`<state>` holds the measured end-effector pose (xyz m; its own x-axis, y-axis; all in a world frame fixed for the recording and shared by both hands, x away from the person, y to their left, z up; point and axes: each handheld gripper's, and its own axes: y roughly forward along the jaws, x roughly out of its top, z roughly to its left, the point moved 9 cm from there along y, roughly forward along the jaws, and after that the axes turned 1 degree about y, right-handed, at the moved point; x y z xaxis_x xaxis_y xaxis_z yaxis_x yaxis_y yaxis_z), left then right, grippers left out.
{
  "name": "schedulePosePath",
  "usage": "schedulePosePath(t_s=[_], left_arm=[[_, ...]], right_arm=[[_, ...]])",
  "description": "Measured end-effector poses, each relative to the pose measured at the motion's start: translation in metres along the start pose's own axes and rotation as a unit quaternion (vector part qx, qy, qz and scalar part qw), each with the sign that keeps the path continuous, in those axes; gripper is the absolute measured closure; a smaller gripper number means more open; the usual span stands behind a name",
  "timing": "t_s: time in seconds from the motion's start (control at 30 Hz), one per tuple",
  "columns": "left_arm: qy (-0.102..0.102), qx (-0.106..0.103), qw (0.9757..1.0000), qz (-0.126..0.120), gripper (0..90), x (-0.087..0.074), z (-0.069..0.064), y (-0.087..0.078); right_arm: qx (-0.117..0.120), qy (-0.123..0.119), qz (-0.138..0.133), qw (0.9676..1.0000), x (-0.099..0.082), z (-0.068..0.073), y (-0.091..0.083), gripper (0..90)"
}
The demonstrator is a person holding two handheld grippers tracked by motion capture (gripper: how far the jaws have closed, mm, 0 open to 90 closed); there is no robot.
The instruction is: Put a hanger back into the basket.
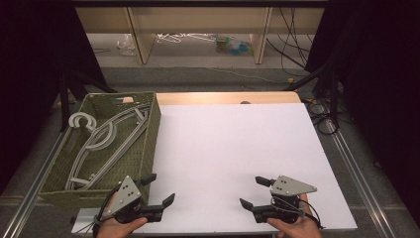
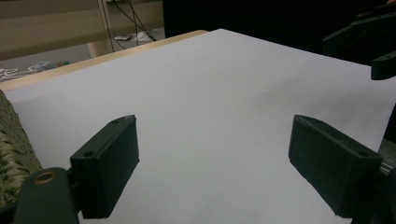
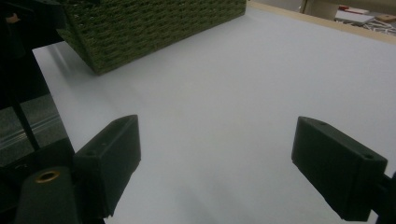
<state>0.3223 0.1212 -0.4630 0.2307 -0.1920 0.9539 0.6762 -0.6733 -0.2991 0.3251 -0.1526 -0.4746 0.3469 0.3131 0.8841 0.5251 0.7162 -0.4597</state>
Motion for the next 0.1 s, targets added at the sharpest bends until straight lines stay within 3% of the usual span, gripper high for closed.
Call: schedulePosePath(t_s=[0.1], left_arm=[[0.0,0.0,1.0,0.0,16.0,0.0001,-0.0001,0.0001]], right_arm=[[-0.002,-0.001,0.004,1.0,-0.0004,-0.0001,-0.001,16.6]])
